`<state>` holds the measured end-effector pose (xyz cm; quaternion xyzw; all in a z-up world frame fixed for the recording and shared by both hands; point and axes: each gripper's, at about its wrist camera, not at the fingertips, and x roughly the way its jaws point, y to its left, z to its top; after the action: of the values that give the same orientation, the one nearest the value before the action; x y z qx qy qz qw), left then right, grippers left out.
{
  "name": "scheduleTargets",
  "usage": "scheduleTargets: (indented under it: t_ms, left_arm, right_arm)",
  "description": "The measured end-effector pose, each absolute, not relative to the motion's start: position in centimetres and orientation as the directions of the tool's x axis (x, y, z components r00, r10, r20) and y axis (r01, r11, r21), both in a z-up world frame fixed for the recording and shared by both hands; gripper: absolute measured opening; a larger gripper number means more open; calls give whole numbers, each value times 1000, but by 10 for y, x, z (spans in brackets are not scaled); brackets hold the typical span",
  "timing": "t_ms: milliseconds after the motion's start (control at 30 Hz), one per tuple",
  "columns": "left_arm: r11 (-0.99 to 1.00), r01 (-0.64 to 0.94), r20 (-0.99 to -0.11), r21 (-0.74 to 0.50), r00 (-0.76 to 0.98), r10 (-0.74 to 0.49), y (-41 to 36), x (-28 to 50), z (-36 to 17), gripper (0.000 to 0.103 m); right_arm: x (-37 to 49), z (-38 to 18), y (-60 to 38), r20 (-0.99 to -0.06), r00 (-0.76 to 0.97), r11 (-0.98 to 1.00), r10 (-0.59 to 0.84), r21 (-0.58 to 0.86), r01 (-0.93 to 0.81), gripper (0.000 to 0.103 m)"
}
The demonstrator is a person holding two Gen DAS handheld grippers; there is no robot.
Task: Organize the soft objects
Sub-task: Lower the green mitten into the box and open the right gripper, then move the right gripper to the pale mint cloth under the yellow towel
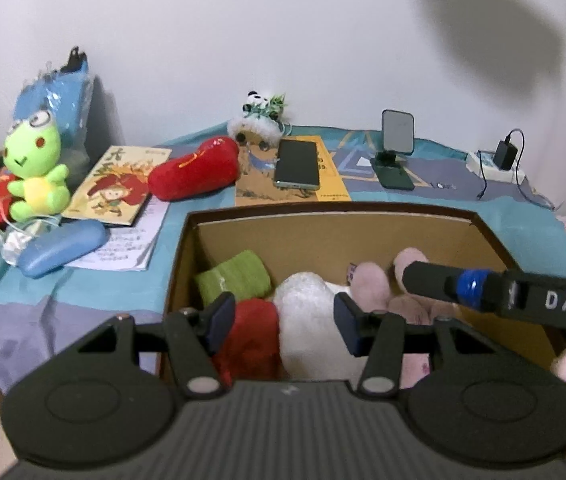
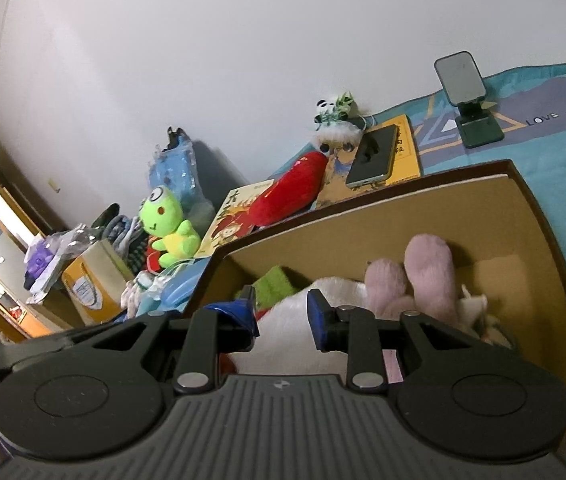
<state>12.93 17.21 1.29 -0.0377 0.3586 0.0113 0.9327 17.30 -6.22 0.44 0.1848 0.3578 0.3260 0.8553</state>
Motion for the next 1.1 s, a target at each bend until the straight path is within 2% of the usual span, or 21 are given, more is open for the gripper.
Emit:
scheduleTargets:
  t_ms: [433, 633, 1100]
  left_arm:
    - [983, -172, -752, 57, 641, 155, 119, 77, 7, 52]
    - [982, -171, -773, 82, 610, 171, 81, 51, -3, 52]
    - [991, -60, -813, 119, 568, 132, -9, 27, -26, 52]
  right_arm:
    - [116, 7, -95, -509, 457, 684, 729, 548, -481, 12]
    - [86, 0, -128, -534, 440, 691, 723, 545, -474, 12]
    - [48, -24, -212, -568, 471, 736, 674, 574, -360, 12]
